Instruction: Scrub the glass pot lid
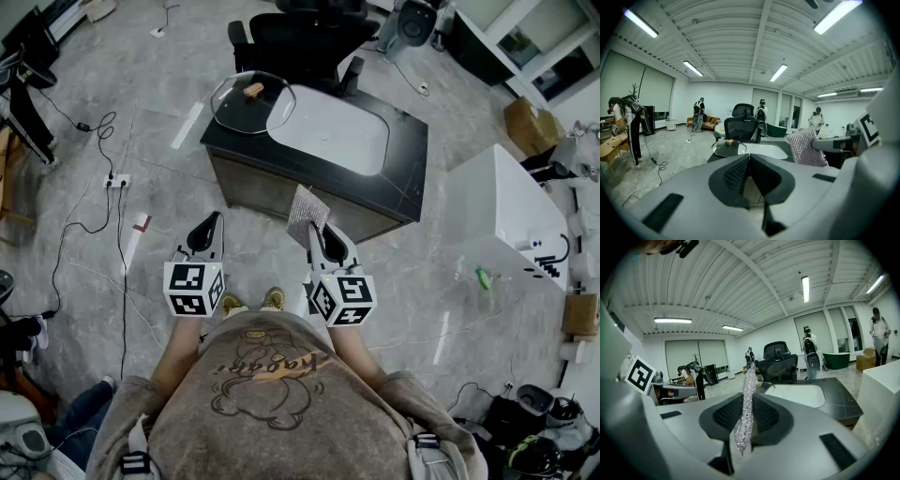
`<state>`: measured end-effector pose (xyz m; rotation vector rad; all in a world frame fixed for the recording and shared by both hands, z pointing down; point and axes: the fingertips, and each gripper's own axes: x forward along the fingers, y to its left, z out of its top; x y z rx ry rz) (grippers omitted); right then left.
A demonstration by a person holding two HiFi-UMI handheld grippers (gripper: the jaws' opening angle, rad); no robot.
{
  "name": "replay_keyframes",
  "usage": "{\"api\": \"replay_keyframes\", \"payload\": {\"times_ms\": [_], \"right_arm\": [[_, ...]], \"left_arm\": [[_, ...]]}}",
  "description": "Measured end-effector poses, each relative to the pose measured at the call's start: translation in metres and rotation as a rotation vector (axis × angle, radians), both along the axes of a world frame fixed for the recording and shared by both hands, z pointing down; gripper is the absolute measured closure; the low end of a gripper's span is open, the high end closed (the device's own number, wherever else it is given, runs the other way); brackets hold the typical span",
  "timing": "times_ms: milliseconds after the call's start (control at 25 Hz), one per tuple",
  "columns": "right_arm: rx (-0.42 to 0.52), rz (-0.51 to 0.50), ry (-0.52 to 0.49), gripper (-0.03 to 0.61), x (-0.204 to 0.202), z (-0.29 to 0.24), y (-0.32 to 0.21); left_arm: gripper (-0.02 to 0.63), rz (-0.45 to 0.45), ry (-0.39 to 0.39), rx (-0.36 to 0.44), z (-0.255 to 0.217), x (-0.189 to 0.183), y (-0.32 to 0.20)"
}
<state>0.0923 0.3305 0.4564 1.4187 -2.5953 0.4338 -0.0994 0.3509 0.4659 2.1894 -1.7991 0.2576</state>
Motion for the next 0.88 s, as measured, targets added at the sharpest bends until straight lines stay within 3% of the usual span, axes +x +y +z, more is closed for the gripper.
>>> {"api": "replay_keyframes", "payload": {"times_ms": [360, 640, 880], "right_arm": [[-0.001, -0.030, -0.065, 0.500, 0.005, 0.001, -0.007], [-0.005, -0.105, -0.083, 0.500, 0.013, 0.004, -0.009], [-0.004, -0.107, -0.095, 0.499, 0.014, 0.009, -0.030]], "left_arm": [[0.595, -0.021, -0.008, -0.018, 0.012, 0.008, -0.005], [0.595, -0.099, -0.005, 0.011, 0.023, 0.014, -0.008], [0.595, -0.122, -0.022, 0.037, 0.016, 0.009, -0.026]]}}
